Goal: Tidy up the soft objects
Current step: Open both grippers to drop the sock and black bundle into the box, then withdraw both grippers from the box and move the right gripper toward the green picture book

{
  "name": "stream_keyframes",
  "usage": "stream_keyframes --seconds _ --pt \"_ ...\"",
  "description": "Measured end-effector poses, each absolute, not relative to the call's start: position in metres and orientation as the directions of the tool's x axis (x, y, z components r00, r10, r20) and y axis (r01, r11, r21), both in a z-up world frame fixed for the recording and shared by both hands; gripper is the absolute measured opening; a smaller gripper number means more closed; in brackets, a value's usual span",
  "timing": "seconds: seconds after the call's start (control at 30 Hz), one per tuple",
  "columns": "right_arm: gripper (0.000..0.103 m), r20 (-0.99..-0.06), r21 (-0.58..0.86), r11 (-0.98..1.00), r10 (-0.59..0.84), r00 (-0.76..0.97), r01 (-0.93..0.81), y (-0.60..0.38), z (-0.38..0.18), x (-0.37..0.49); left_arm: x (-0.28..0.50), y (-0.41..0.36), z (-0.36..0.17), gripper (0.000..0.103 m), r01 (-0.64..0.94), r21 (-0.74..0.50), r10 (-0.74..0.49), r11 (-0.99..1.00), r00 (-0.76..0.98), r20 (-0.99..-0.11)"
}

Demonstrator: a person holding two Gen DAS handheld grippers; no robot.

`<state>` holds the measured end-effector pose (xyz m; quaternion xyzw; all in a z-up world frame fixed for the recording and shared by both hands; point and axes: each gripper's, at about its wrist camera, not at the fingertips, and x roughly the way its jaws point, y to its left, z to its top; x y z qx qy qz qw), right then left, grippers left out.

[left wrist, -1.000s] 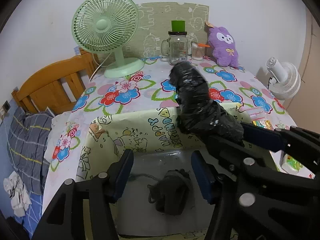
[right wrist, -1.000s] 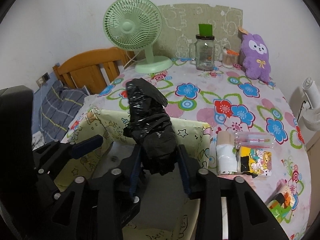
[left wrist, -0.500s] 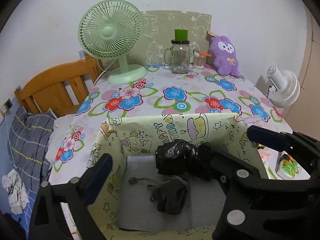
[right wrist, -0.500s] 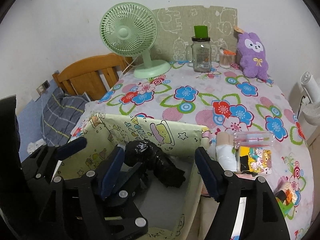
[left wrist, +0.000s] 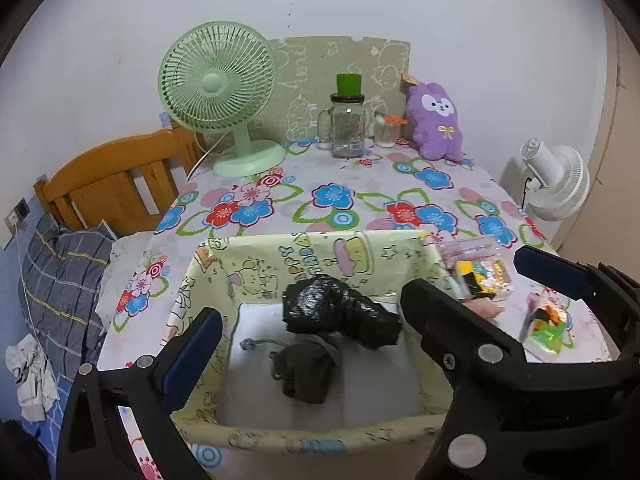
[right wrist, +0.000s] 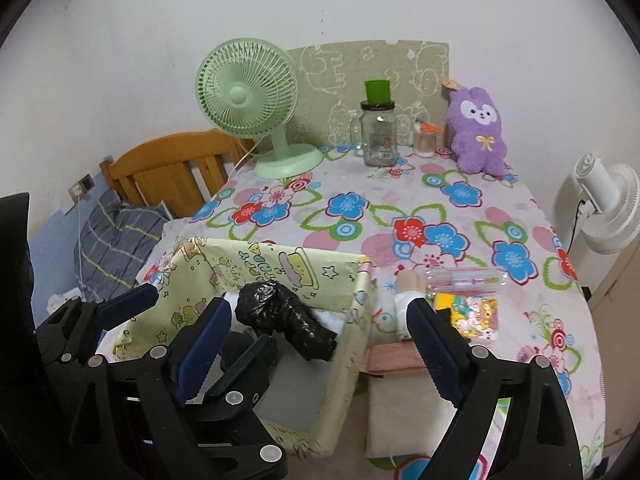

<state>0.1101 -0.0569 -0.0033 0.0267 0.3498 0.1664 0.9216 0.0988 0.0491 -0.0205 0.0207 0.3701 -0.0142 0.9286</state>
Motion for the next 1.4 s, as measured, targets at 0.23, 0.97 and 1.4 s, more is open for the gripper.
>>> stream_keyframes --seconds 0.23,0.97,1.4 --pt "0.094 -0.615 0.161 0.949 0.312 0.724 -0.272 -0.076 0.005 0.094 0.085 0.03 -0.012 0.103 0.042 0.035 -0.008 0.999 0.744 -0.668" --pt "0.096 -0.575 0.161 0.962 0.274 0.771 -0.222 -0.144 0.017 0.059 0.056 -0.033 -0.004 0.101 0.092 -0.02 -0.084 0.996 0.776 -0.625" --pt "0.096 -0.58 0.162 0.968 0.252 0.775 -0.193 -0.178 0.006 0.056 0.056 -0.067 -0.016 0.089 0.12 -0.024 -0.108 0.992 0.76 -0.641"
